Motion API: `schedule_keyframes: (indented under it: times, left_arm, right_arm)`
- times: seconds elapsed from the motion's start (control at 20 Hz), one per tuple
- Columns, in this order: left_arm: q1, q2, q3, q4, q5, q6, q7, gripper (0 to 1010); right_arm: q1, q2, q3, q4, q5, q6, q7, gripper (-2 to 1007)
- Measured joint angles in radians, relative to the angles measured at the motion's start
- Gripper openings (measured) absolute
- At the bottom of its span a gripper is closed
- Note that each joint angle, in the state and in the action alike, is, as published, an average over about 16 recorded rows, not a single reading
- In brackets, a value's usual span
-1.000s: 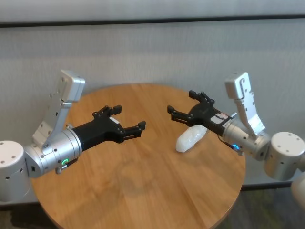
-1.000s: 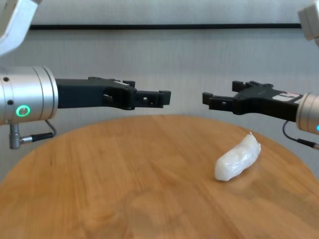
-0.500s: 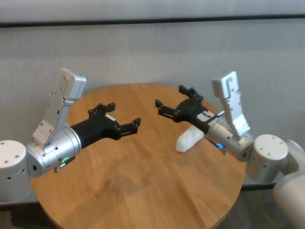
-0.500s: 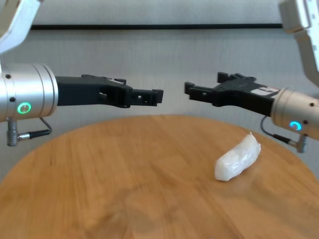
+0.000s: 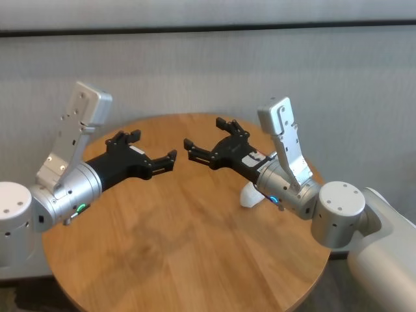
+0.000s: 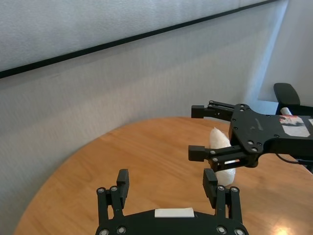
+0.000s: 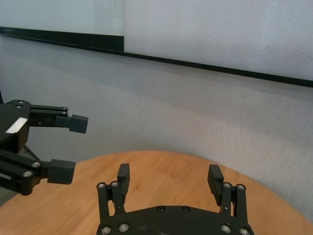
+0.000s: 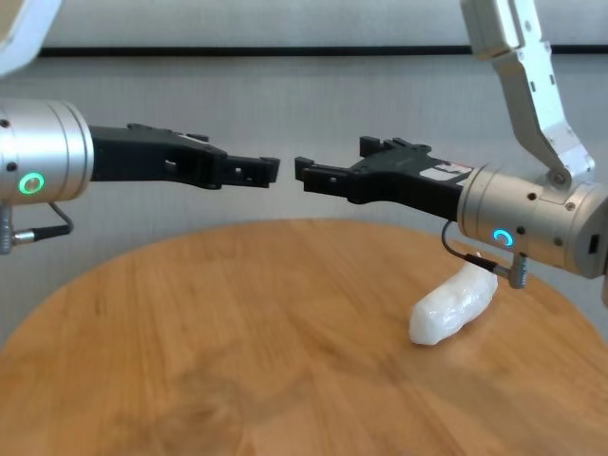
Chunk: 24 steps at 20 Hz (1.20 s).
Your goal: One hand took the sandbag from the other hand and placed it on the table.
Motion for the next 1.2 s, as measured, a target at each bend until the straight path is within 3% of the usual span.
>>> schedule_keyframes:
  times: [0.4,1.2]
  left_arm:
    - [-0.003,-0.011,-0.027,0.007,0.025,0.024,0.018,1002]
    - [-0.022,-0.050,-0.041,0.045,0.045,0.014,-0.005,1002]
  right_arm:
    - [0.003,-0.028,0.005,0.007,-0.028,0.002,-0.017,1002]
    - [-0.010,-0.071,0.060,0.020,-0.076,-0.010,-0.096,1002]
